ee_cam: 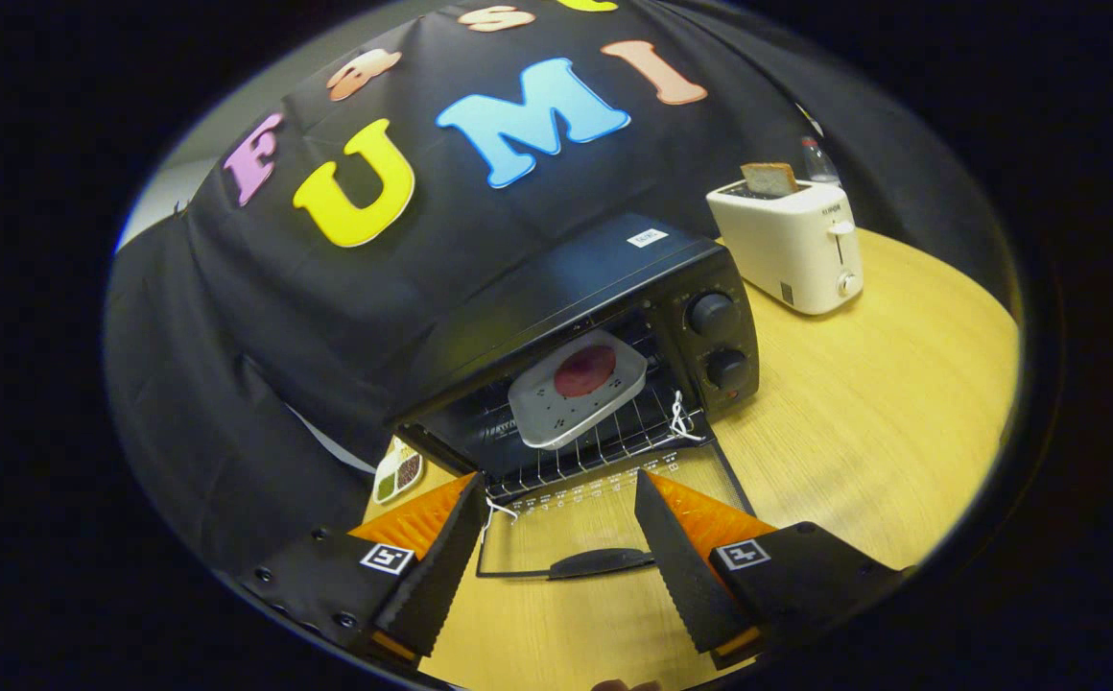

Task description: Open the toaster oven, put the food inside, and close the toaster oven door.

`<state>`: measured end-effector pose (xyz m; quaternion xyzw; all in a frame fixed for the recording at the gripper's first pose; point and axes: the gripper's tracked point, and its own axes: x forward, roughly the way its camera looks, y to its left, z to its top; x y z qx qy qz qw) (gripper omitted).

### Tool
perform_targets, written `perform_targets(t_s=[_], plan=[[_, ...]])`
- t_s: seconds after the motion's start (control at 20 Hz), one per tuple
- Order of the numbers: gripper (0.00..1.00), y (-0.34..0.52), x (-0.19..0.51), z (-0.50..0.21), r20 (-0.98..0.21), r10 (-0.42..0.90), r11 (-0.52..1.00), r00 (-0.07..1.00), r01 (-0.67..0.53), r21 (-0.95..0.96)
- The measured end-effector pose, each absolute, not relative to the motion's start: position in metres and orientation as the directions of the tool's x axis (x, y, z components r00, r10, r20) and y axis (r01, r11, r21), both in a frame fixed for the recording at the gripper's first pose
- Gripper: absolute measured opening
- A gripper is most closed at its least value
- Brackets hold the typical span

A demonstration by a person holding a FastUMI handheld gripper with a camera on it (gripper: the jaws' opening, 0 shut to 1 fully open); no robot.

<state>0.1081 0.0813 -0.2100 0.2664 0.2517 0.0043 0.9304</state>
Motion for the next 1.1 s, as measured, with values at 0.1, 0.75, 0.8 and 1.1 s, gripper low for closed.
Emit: perform_targets(t_s=[0.1,0.75,0.8,1.1], plan=[[0.98,0.09,0.095,-0.215,-0.487,0.141,0.894,0.862,0.1,0.436],[0.99,0.103,0.058,-0.302,-0.755,0.032,0.995,0.655,0.051,0.087],[0.99,0.105,0.057,-0.307,-0.771,0.032,0.994,0.636,0.06,0.09],[0.99,0.095,0.06,-0.337,-0.839,0.0,0.997,0.544,0.066,0.043]])
